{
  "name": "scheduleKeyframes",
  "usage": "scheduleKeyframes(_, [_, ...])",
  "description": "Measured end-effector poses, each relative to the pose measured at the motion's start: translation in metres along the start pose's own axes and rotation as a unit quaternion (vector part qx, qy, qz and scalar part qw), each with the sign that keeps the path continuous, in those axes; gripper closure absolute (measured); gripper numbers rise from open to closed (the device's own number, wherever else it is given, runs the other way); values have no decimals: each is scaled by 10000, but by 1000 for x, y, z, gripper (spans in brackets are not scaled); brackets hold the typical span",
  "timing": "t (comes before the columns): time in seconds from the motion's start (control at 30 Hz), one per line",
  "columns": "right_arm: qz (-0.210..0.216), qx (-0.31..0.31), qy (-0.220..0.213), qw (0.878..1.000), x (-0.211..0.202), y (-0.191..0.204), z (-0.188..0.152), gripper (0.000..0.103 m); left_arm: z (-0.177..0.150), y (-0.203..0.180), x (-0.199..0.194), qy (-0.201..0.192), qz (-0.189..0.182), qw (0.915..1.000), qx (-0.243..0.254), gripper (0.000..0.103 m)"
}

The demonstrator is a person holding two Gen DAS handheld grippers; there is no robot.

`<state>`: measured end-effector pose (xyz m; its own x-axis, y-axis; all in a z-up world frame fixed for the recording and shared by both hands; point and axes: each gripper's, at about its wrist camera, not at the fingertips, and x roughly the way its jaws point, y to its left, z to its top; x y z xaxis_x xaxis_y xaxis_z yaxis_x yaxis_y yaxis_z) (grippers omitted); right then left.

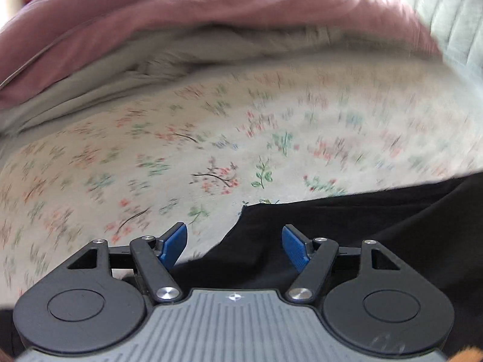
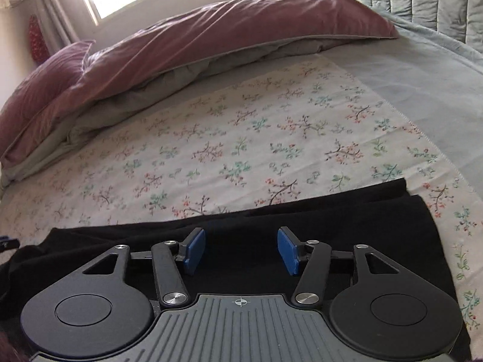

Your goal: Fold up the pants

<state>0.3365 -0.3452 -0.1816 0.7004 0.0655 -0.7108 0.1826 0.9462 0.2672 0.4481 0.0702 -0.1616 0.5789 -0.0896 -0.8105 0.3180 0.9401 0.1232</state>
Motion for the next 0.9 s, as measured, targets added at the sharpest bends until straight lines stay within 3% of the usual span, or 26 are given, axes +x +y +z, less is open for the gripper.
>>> scheduleKeyframes(0.1, [-358,-572,320,9972,23,6,-23,50,6,-12,32,224,143,9992,303,21])
scheduleKeyframes(0.13, [-479,-773,399,9951,24,6,-30,50,6,-11,37,256,63,9993,283,33])
scheduleKeyframes(0.17, [-486,-896,422,9939,26,5,-33,50,4,-11,42,309,-57,9992,242,59])
scheduleKeyframes(0.2, [-436,-919,478,9937,27,2,-35,50,4,-11,44,313,-184,9992,175,74])
scheduleKeyframes(0.23, [-402,-890,549,9937,29,0,-36,50,5,-12,46,301,-83,9994,130,81])
scheduleKeyframes(0.3, [-421,-875,681,9929,35,-5,-37,50,8,-10,46,168,-65,9998,66,84])
scheduleKeyframes(0.43, [-464,-981,766,9911,38,-5,-40,50,14,16,38,-322,-185,9959,-822,84])
scheduleKeyframes(0.57, [-732,-1015,683,9898,35,-6,-40,50,9,22,39,-510,-224,9901,-1292,84])
scheduleKeyframes(0.77, [-1007,-578,568,9916,36,-36,-30,50,5,9,43,-458,-66,9921,-1162,83])
scheduleKeyframes(0.9, [-1296,165,269,9911,37,-81,-16,50,2,13,43,-543,9,9896,-1335,84])
